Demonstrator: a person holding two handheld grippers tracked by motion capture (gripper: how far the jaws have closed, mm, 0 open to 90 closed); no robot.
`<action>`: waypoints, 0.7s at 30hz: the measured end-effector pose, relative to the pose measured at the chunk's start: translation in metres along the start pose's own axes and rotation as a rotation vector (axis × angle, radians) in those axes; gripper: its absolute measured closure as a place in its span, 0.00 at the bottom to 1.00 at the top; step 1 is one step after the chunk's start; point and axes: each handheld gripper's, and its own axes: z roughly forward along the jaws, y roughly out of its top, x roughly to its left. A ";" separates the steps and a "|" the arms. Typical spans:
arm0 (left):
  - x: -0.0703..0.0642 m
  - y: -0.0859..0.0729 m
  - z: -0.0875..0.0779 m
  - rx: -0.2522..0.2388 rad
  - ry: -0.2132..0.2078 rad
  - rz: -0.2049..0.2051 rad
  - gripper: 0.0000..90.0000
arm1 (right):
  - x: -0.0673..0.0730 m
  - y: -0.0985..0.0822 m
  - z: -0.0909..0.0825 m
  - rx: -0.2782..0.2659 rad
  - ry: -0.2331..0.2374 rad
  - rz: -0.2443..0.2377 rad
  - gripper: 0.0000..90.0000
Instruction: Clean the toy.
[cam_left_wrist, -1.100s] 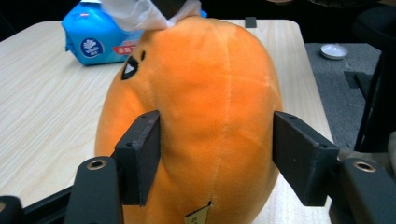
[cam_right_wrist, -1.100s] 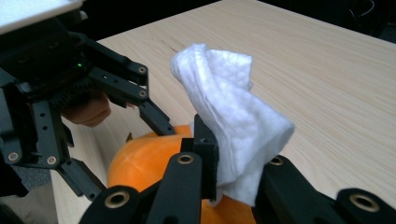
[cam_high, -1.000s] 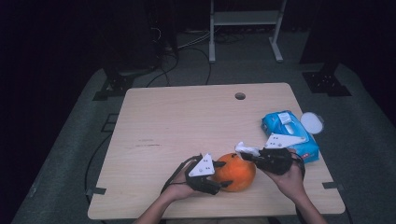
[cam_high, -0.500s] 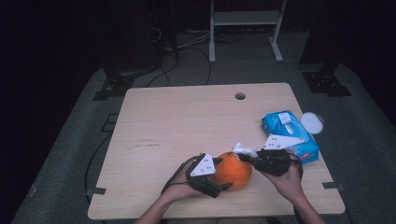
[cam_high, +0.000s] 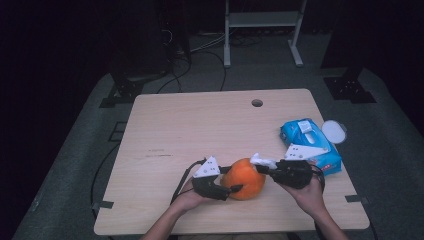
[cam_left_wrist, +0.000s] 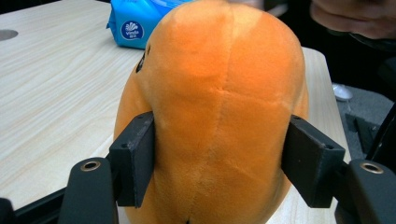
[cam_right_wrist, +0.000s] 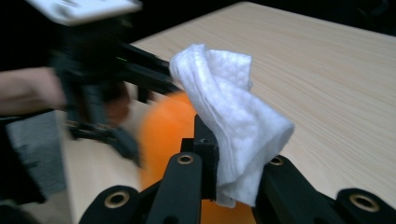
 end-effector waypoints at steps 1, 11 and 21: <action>0.000 0.000 0.000 -0.002 0.001 -0.004 0.36 | 0.004 0.002 0.001 0.001 0.014 -0.011 0.92; 0.004 -0.006 -0.001 -0.020 -0.059 0.067 0.20 | -0.020 -0.013 0.002 0.042 -0.066 0.049 0.92; -0.005 0.020 -0.015 -0.069 -0.028 0.105 0.44 | -0.005 0.005 -0.006 -0.045 -0.055 0.033 0.93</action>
